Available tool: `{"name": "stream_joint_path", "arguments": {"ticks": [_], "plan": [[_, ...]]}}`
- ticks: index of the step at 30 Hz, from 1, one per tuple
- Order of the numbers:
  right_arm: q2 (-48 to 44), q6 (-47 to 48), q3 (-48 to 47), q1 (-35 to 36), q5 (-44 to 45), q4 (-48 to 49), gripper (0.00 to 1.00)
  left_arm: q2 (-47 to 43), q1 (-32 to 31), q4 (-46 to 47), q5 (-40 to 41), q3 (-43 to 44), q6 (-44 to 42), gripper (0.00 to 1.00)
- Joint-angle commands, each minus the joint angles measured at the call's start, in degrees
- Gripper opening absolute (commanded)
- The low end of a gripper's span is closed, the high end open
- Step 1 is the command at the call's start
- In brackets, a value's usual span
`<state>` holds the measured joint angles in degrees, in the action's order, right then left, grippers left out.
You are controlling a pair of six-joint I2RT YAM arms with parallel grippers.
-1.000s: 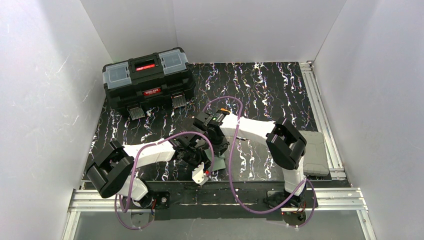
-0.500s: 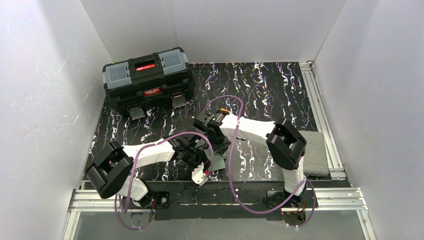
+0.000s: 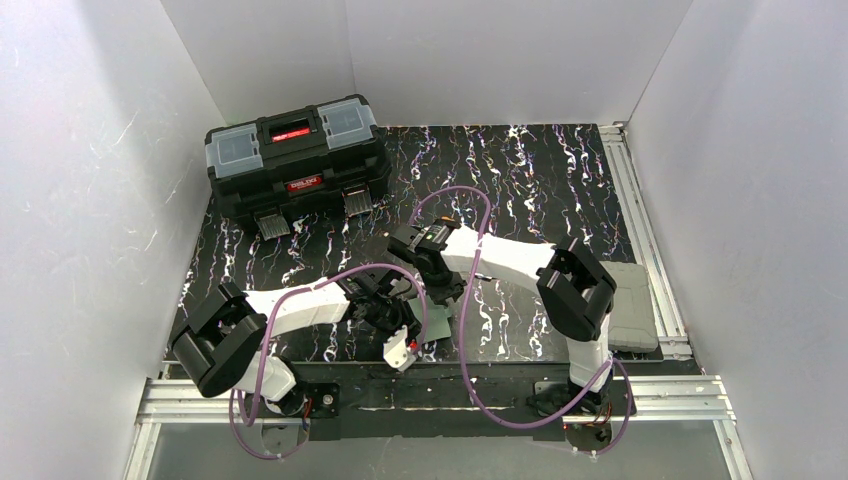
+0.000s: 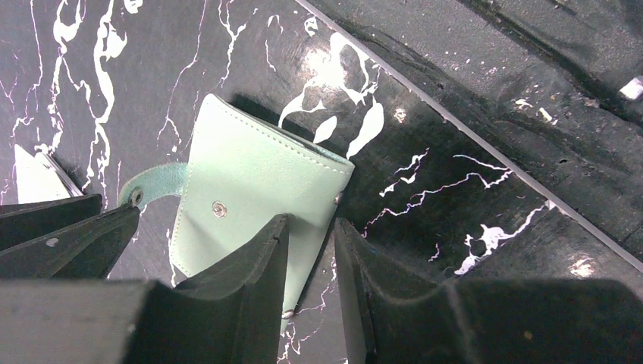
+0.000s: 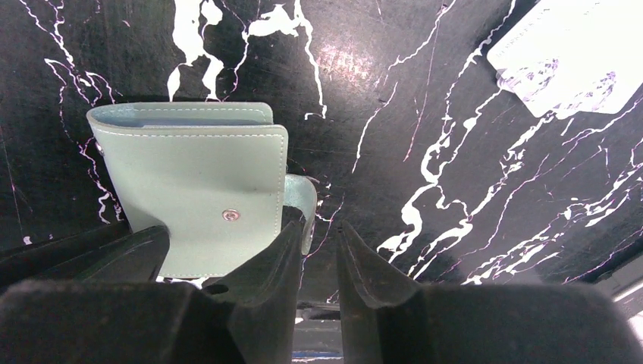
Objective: Put the credit cards into the card holder
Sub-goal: Close the card holder at the center of the board.
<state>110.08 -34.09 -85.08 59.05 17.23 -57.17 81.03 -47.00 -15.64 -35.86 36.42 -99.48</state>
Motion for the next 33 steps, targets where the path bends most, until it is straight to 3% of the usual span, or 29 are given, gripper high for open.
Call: {"name": "stream_joint_path", "arguments": {"ticks": [1, 7, 11, 14, 21, 28, 33], "plan": [[-1.73, -0.54, -0.49, 0.48, -0.2, -0.86, 0.31, -1.26, -0.37, -3.79, -2.81, -0.3, -0.24, 0.27], [-1.5, -0.48, -0.1, 0.46, -1.17, -0.45, 0.23, -1.27, -0.37, -3.74, -2.64, -0.26, -0.27, 0.28], [-2.16, -0.89, 0.36, 0.46, -0.76, 0.17, 0.06, -1.28, -0.4, -3.79, -2.68, -0.35, -0.25, 0.28], [-2.72, -0.9, 0.83, 0.4, -0.64, 0.74, 0.01, -1.32, -0.38, -3.81, -2.57, -0.32, -0.25, 0.28], [-3.15, -1.04, 1.16, 0.2, -1.99, 1.34, 0.01, -1.3, -0.37, -3.84, -2.64, -0.32, -0.34, 0.27], [-4.75, -0.27, 4.35, -2.54, -11.25, 6.74, 0.01, -1.31, -0.37, -3.79, -2.55, -0.42, -0.37, 0.28], [-3.56, 0.38, 5.61, -2.8, -13.31, 7.91, 0.01, -1.21, -0.41, -3.79, -2.64, -0.39, -0.34, 0.27]]}}
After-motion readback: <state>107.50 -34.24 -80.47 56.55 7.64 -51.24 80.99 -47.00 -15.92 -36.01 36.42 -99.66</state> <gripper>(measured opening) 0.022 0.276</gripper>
